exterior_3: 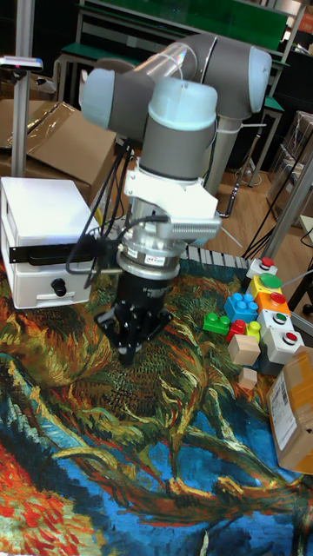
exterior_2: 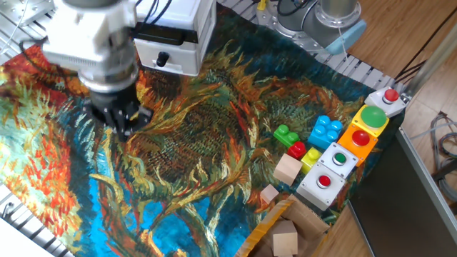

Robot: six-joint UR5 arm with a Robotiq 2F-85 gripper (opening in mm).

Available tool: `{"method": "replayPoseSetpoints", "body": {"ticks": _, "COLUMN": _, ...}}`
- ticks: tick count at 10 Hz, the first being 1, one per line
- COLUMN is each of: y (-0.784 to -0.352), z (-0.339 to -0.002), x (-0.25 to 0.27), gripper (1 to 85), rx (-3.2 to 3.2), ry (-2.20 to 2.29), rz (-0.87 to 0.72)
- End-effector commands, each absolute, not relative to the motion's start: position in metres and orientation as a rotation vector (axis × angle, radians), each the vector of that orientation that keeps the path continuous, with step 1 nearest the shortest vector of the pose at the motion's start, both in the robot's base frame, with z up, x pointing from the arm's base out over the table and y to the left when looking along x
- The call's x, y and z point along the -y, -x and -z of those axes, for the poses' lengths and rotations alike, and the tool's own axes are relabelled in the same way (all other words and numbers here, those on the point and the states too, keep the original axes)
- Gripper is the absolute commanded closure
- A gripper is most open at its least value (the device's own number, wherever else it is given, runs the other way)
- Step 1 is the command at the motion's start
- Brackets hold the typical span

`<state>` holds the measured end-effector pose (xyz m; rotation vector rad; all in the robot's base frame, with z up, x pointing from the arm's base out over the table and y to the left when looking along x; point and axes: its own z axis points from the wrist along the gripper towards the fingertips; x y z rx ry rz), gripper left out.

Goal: Put things in the drawer

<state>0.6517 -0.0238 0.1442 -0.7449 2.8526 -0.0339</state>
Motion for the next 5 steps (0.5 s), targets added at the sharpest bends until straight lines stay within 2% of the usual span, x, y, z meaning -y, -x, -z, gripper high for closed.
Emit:
{"method": "replayPoseSetpoints", "body": {"ticks": 1, "y": -0.672, "z": -0.124, "x": 0.006, "gripper": 84.3, "rx": -2.817, "ry": 0.68, "rz": -0.002}}
{"method": "replayPoseSetpoints", "body": {"ticks": 3, "y": -0.694, "z": -0.115, "x": -0.014, "gripper": 84.3, "rx": -2.812, "ry": 0.641, "rz": -0.038}}
{"method": "replayPoseSetpoints", "body": {"ticks": 5, "y": -0.692, "z": -0.116, "x": -0.018, "gripper": 84.3, "rx": -2.817, "ry": 0.647, "rz": -0.058}}
